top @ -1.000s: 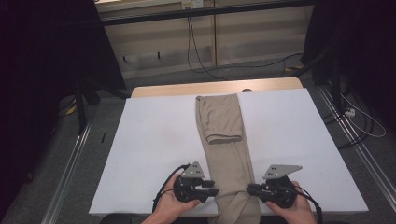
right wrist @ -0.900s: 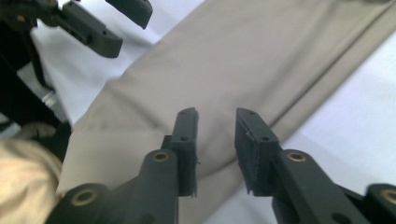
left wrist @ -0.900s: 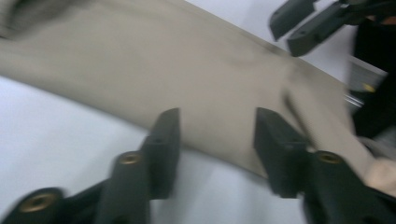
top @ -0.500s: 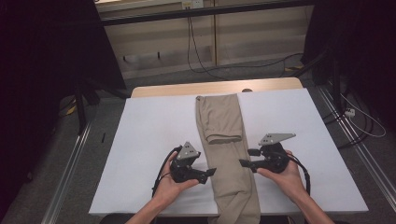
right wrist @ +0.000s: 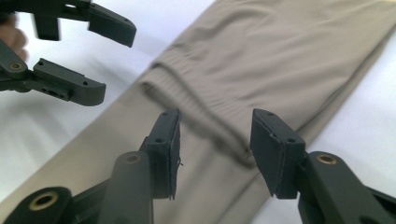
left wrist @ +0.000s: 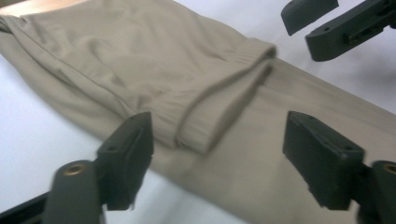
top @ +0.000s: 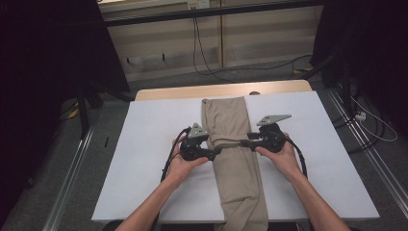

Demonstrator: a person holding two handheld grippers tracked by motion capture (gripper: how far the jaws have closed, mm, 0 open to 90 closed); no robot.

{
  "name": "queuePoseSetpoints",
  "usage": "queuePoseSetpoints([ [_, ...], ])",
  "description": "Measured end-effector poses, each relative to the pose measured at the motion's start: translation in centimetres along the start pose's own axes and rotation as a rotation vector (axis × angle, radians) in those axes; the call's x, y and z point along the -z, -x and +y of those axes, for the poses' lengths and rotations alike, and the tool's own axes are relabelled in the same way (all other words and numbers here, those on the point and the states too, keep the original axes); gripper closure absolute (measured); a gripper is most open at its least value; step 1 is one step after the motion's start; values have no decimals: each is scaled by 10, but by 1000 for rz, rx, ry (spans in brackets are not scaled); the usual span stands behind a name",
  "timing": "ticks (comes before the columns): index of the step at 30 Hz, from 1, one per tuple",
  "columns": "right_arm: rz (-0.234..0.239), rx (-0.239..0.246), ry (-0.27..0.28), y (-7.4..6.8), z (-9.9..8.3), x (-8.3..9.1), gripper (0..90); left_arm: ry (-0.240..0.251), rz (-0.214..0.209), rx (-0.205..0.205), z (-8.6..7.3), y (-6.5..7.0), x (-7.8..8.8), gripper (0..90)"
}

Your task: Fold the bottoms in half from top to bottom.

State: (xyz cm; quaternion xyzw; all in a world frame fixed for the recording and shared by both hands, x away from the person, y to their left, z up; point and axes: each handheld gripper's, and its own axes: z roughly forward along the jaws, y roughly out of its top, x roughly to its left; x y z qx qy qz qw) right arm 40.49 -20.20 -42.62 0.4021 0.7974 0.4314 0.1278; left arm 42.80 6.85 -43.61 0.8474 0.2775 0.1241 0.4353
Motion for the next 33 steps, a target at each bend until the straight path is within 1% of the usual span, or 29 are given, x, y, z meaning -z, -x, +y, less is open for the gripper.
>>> queuePoseSetpoints([
  [1,-6,3,-7,2,2,-4,554,-10,-6,3,2,-1,-4,274],
  [2,-19,9,-16,5,5,-8,555,-9,3,-5,3,-3,-6,303],
  [3,-35,11,-26,8,7,-13,559,-11,2,-5,3,-5,-9,325],
  [5,-34,12,-29,11,11,-20,584,-7,-7,14,4,-9,-14,329],
  [6,-35,14,-38,12,13,-22,625,-16,-8,15,3,-12,-16,352],
  [7,-36,24,-43,12,14,-24,645,-29,19,7,2,-13,-18,383],
  [9,-41,32,-51,12,15,-27,669,-51,-8,9,0,-18,-22,369],
  [11,-52,46,-70,12,13,-30,701,-61,-5,10,-3,-21,-24,421],
  [12,-53,47,-81,13,11,-32,712,-57,-9,22,-4,-22,-25,455],
  [14,-61,49,-94,15,8,-35,737,-29,-7,40,-4,-25,-25,531],
  [16,-63,37,-88,16,8,-36,740,-22,3,26,-4,-27,-27,600],
  [18,-69,49,-92,15,9,-38,745,-8,10,44,-3,-29,-30,661],
  [19,-67,53,-91,15,9,-38,745,-8,5,53,-1,-31,-30,688],
  [21,-58,48,-83,15,9,-37,726,-9,1,62,3,-34,-33,725],
  [22,-49,42,-76,15,10,-37,680,-23,-5,58,4,-35,-33,739],
  [23,-43,39,-72,15,10,-36,628,-20,-6,70,6,-36,-35,752],
  [24,-30,33,-65,14,10,-35,575,-27,-12,73,8,-37,-36,763],
  [26,-14,42,-58,12,11,-34,508,-33,-23,96,12,-39,-38,776],
  [27,-9,50,-56,11,11,-34,488,-27,-26,111,13,-40,-40,782],
  [31,-36,80,-76,12,7,-38,469,-39,-46,147,16,-46,-42,788],
  [33,-69,83,-92,13,4,-42,518,-40,-47,151,16,-47,-43,788],
])
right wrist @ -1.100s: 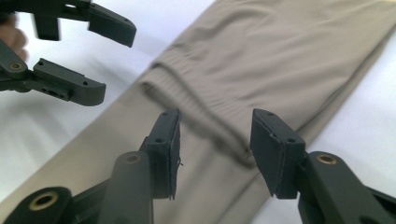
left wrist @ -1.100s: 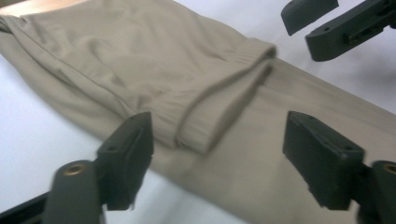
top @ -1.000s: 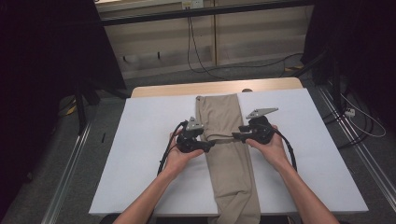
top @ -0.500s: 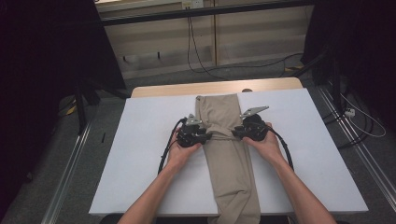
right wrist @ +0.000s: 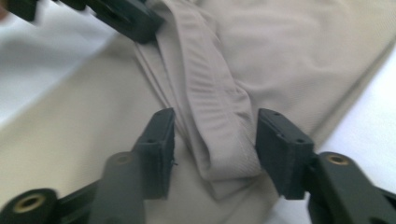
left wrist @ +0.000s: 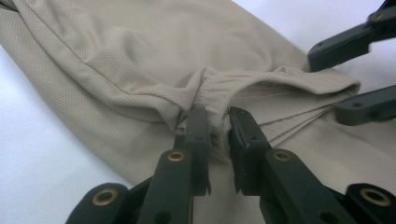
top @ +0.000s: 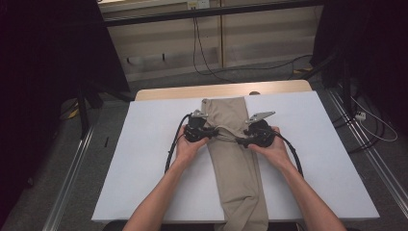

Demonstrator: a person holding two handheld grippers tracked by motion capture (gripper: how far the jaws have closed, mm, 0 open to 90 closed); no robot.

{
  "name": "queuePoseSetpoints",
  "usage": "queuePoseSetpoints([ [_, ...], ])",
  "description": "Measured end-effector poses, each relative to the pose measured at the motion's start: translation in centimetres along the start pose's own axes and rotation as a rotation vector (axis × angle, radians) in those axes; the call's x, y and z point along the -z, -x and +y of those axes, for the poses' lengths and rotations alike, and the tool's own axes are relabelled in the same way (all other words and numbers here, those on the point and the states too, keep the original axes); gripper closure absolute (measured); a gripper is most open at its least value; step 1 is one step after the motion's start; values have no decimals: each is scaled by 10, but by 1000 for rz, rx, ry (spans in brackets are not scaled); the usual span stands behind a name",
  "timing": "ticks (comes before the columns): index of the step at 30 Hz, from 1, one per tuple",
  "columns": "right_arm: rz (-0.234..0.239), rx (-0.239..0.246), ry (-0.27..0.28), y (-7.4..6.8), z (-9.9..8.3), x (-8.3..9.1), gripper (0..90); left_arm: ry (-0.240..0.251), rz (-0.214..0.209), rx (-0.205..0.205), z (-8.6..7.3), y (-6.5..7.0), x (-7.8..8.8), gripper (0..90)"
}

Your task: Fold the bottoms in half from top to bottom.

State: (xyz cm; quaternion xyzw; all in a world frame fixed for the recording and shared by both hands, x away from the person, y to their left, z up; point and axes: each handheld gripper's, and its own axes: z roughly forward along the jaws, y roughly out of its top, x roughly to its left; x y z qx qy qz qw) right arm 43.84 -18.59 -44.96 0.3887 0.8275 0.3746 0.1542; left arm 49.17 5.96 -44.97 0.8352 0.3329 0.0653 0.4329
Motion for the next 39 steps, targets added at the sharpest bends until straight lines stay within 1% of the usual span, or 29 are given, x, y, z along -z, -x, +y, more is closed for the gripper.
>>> queuePoseSetpoints([
  [1,-6,-2,4,1,-1,-1,557,-1,3,1,0,0,0,788],
  [2,1,-12,11,2,-1,-1,575,1,4,7,0,0,0,787],
  [4,-4,-1,9,2,0,-1,624,-7,-6,6,0,-1,1,782],
  [6,-9,22,5,1,1,-2,655,3,-12,21,-1,-1,1,778],
  [8,-12,19,11,1,1,-1,693,-6,-23,24,-1,0,3,776],
  [10,-20,26,11,0,1,1,700,0,-31,26,-1,1,4,775],
  [11,-22,31,7,0,1,1,713,1,-35,26,0,1,5,775],
  [13,-26,27,14,0,2,3,747,-1,-46,25,1,0,7,775],
  [14,-25,27,14,0,2,3,758,6,-51,38,1,0,7,774],
  [15,-22,25,14,1,2,4,761,1,-54,38,2,-1,8,775],
  [18,-18,11,17,2,2,3,767,9,-48,43,2,0,7,776],
  [19,-18,15,17,2,2,3,772,11,-48,42,2,0,7,777],
  [21,-20,17,17,2,2,3,793,24,-49,62,3,0,6,778],
  [22,-27,23,13,1,2,3,800,28,-49,63,3,0,6,779],
  [24,-37,35,12,-1,3,1,792,13,-41,65,5,-1,6,782],
  [25,-40,41,7,-2,3,0,765,22,-43,77,5,-1,6,788],
  [26,-45,45,6,-3,3,-2,739,29,-29,87,5,0,6,791],
  [27,-43,52,0,-4,3,-3,719,18,-47,81,6,-1,7,794],
  [28,-49,55,-4,-5,4,-4,704,27,-49,84,7,-1,7,795],
  [29,-53,53,-4,-5,4,-5,681,22,-50,84,8,-2,8,798],
  [30,-57,48,-1,-5,4,-6,651,35,-52,94,9,-1,8,799],
  [31,-69,51,-6,-5,4,-8,595,34,-58,96,10,-1,9,801],
  [32,-69,50,-14,-5,3,-11,619,32,-58,92,11,-1,9,802],
  [33,-69,51,-11,-5,2,-11,636,32,-56,87,12,1,10,803],
  [35,-80,31,1,-4,3,-11,724,19,-44,59,12,3,10,803],
  [36,-86,21,8,-4,4,-9,764,13,-48,57,12,3,11,803],
  [37,-83,18,25,-3,4,-6,846,18,-55,59,11,3,11,803],
  [38,-92,11,27,-3,6,-4,850,23,-65,67,11,3,13,803],
  [39,-82,4,30,-1,7,-1,852,32,-65,61,11,4,14,803],
])
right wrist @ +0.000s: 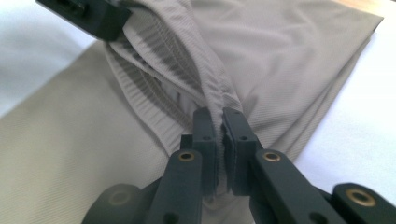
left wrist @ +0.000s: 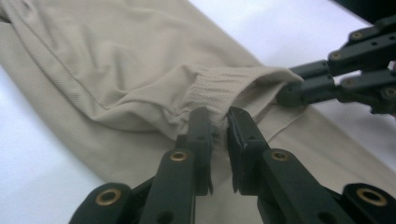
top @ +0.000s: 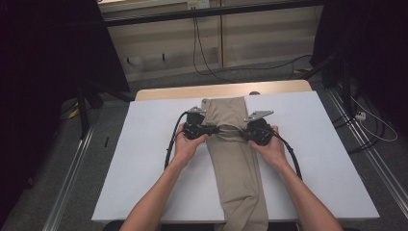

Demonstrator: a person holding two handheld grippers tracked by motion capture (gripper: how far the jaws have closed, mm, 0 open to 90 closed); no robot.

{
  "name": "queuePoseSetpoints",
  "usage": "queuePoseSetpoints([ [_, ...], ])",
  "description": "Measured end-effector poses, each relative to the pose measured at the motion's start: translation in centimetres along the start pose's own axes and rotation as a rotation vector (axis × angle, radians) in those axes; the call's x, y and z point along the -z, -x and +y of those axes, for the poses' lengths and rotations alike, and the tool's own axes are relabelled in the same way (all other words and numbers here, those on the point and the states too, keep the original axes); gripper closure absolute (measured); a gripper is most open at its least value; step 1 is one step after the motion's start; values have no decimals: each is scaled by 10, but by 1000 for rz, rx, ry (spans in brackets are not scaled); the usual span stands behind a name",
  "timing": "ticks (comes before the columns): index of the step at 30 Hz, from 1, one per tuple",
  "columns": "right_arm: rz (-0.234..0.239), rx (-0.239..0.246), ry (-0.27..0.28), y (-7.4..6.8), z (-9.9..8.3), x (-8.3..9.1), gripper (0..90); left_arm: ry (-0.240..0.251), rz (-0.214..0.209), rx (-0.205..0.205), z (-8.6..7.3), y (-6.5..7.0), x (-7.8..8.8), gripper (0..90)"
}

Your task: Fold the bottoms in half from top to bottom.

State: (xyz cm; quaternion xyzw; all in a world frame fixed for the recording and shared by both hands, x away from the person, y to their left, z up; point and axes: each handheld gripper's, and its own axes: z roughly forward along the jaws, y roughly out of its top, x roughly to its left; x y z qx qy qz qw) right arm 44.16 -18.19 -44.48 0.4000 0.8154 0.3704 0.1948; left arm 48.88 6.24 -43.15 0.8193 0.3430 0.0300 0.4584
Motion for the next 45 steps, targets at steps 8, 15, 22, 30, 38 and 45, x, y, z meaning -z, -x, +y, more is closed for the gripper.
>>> queuePoseSetpoints([
  [8,102,-23,22,2,-2,20,854,-4,-39,-46,-1,18,21,803],
  [15,170,13,17,-12,-9,47,854,-23,-75,-94,-23,45,44,806],
  [22,198,31,10,-23,-29,76,854,-46,-93,-159,-42,69,66,900],
  [30,208,16,17,-26,-33,81,854,-43,-107,-243,-41,85,44,565],
  [38,214,32,8,-30,-28,77,854,-22,-35,-286,-44,83,27,587],
  [45,246,37,12,-37,-28,84,854,-46,-85,-310,-44,91,42,853],
])
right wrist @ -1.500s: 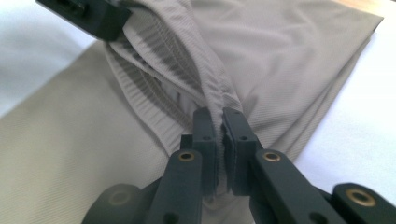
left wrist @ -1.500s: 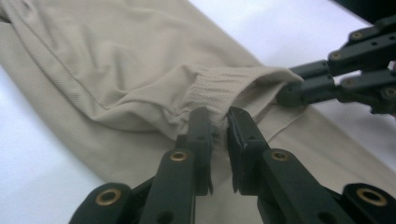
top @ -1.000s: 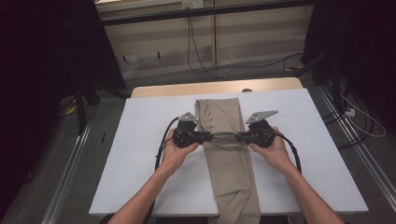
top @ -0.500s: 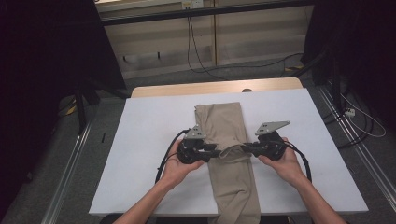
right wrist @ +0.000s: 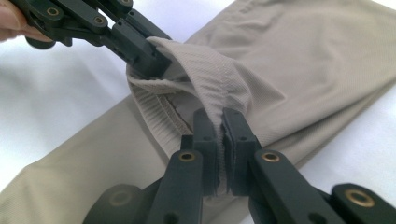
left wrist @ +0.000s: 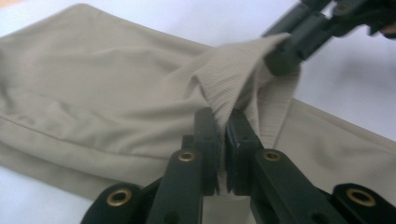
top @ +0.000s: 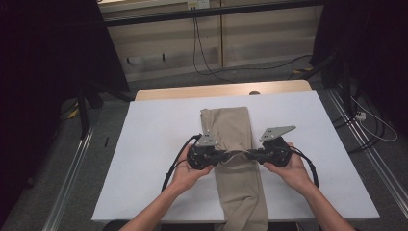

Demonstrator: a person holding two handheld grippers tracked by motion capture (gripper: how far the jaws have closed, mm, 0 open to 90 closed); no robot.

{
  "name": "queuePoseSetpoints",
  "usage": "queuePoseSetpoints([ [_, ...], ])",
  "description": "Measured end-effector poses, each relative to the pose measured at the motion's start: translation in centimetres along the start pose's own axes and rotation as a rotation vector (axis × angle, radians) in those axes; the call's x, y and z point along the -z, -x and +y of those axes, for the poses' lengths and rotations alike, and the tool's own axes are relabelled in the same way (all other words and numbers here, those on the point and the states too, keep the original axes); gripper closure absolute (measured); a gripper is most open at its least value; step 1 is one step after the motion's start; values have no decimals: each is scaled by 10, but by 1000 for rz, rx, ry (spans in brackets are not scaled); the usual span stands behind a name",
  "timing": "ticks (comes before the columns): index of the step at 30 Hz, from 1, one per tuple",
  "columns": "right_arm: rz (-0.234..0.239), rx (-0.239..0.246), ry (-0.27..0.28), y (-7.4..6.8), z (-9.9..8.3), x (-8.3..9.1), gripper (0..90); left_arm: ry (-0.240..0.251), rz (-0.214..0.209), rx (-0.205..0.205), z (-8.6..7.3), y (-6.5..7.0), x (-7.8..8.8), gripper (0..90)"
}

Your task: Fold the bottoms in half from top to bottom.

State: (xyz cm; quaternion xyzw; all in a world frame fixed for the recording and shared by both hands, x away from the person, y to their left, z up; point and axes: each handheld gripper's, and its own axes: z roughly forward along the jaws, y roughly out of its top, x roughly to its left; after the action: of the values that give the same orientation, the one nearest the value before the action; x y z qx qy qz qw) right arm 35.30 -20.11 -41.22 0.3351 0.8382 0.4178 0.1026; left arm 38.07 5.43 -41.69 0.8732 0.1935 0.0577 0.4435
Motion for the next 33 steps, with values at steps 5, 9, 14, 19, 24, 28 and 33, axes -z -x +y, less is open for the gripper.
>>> queuePoseSetpoints([
  [5,50,19,-8,-18,-10,12,853,-23,-57,-33,-9,20,14,850],
  [9,69,47,-31,-37,-21,20,853,-52,-93,-67,-18,40,21,850],
  [14,95,76,-63,-61,-35,28,851,-64,-140,-60,-32,58,28,850],
  [19,98,95,-79,-78,-46,35,849,-84,-167,-62,-37,74,33,849],
  [24,114,90,-89,-90,-58,41,844,-106,-201,-78,-47,90,32,844],
  [28,90,98,-119,-97,-70,33,792,-121,-224,-46,-56,89,25,783],
  [33,128,60,-126,-97,-76,28,666,-144,-237,-56,-62,93,29,714],
])
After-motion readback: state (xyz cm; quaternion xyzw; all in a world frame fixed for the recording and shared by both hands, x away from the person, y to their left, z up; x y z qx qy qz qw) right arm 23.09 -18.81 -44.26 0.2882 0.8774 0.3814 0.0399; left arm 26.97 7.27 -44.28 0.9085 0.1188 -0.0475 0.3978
